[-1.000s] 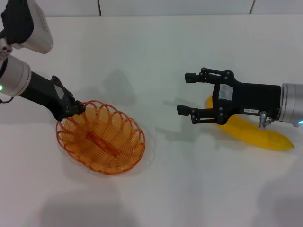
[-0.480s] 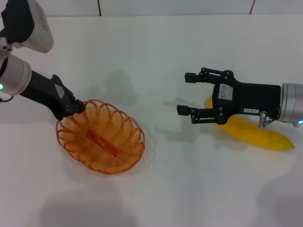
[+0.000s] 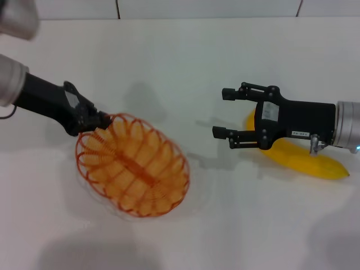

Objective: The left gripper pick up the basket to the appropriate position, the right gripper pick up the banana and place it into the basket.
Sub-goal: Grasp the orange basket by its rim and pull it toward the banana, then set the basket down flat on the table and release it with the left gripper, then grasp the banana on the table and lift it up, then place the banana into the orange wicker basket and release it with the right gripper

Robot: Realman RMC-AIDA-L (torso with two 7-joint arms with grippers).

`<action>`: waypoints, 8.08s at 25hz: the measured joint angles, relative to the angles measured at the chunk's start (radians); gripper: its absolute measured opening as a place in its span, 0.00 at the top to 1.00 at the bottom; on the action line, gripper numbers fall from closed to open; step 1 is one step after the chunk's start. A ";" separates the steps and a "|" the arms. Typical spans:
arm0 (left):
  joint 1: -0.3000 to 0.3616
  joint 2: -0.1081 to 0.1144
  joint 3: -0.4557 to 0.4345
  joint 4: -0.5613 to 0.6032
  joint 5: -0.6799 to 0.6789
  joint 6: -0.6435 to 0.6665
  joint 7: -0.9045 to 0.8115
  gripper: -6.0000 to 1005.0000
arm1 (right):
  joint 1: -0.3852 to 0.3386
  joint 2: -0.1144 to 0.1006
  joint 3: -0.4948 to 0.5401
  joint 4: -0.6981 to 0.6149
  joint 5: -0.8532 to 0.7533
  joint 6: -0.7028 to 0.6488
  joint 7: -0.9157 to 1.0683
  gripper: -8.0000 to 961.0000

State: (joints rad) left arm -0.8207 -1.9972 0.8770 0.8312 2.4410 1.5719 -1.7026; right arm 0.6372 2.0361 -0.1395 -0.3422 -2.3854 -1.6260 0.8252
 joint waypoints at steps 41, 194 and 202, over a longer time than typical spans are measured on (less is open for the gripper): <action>-0.100 -0.001 -0.042 -0.262 0.068 -0.390 -0.523 0.95 | 0.035 0.004 -0.001 0.012 0.039 0.019 0.000 0.12; 0.272 0.021 -0.146 -0.335 -0.451 -0.088 0.354 0.12 | 0.361 0.009 -0.167 0.218 0.039 0.323 0.121 0.38; 0.261 0.021 -0.147 -0.337 -0.451 -0.089 0.351 0.12 | 0.347 0.011 -0.199 0.260 0.041 0.419 0.129 0.35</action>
State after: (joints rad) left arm -0.5594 -1.9758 0.7301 0.4939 1.9896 1.4832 -1.3517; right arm 0.9839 2.0473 -0.3389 -0.0825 -2.3441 -1.2070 0.9538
